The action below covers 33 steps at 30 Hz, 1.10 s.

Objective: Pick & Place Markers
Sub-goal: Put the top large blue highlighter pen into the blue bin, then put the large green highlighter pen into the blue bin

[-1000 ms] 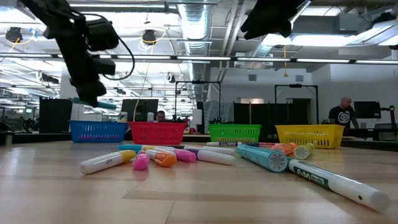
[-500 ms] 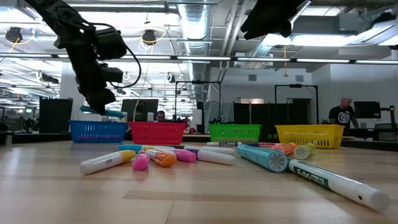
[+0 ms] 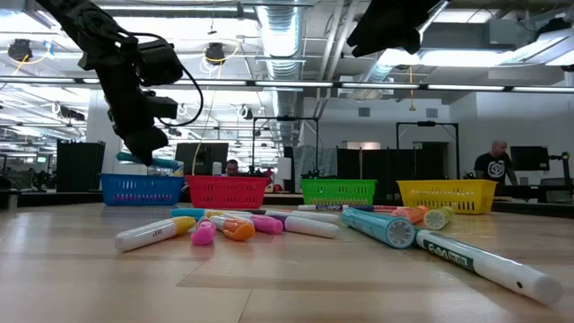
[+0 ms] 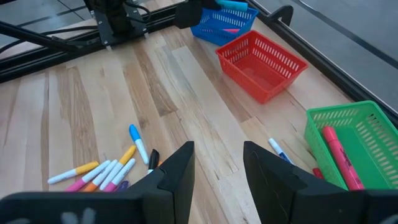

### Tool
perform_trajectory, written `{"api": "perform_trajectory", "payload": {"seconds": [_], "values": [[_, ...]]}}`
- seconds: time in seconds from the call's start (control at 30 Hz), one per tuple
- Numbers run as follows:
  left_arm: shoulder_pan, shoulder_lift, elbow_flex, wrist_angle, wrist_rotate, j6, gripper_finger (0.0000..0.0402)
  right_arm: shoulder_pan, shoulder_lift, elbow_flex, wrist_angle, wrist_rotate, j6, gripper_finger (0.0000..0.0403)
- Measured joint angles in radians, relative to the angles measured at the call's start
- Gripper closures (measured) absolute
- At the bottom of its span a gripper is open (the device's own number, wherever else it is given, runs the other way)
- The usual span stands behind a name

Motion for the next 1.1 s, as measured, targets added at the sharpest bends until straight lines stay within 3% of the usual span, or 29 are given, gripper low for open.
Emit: {"api": "perform_trajectory", "payload": {"seconds": [0.43, 0.77, 0.9, 1.1], "values": [[-0.002, 0.000, 0.000, 0.000, 0.000, -0.024, 0.0210, 0.000, 0.000, 0.000, 0.000, 0.000, 0.001, 0.0274], [-0.069, -0.146, 0.000, 0.000, 0.054, -0.217, 0.0207, 0.000, 0.000, 0.000, 0.000, -0.001, 0.009, 0.0274], [-0.117, -0.260, 0.000, 0.005, 0.178, -0.236, 0.0214, 0.000, 0.000, 0.000, 0.000, 0.001, 0.009, 0.0274], [-0.213, -0.400, -0.015, 0.064, 0.507, -0.245, 0.0226, 0.000, 0.000, 0.000, -0.003, -0.006, 0.009, 0.0274]]}}
